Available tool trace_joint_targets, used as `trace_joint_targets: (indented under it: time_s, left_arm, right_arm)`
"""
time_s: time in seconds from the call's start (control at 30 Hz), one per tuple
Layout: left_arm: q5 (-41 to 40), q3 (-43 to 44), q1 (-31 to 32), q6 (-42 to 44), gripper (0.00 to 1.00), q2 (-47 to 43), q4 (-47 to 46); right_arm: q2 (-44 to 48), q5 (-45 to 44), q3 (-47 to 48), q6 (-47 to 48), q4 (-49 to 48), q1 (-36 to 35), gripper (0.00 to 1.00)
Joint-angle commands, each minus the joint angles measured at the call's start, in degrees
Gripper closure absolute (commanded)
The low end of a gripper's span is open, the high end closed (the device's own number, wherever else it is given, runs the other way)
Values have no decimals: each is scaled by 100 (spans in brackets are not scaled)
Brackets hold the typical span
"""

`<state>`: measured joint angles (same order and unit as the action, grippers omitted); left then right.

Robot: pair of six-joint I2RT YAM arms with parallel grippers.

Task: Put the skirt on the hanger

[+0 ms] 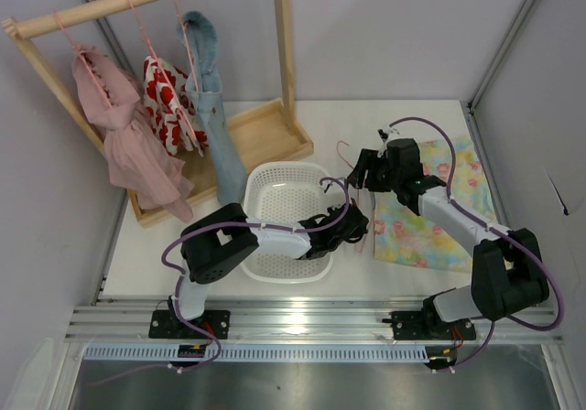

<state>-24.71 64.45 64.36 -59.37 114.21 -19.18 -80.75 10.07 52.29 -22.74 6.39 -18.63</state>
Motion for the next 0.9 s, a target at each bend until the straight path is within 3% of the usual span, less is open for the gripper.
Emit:
trace_joint_targets:
  time_s: [0.0, 0.47, 0.63, 0.8, 0.87]
  left_arm:
    - [124, -55, 42, 110, 100, -48, -262]
    - [133, -81, 42, 251, 100, -40, -393]
    - [107, -73, 33, 321, 100, -66, -394]
    - [133, -90, 42, 330, 100, -40, -420]
    - [142, -55, 42, 348, 100, -48, -411]
  right_arm:
    - [-72, -250, -9, 595, -208, -88, 36]
    - [-310, -883, 395, 825, 28, -62, 37]
    - [-213, -936, 623, 323, 257, 613, 38]
    - [-608, -1480, 739, 1139, -251, 826, 36]
    - [-949, -1630, 930, 1010, -201, 1070, 36]
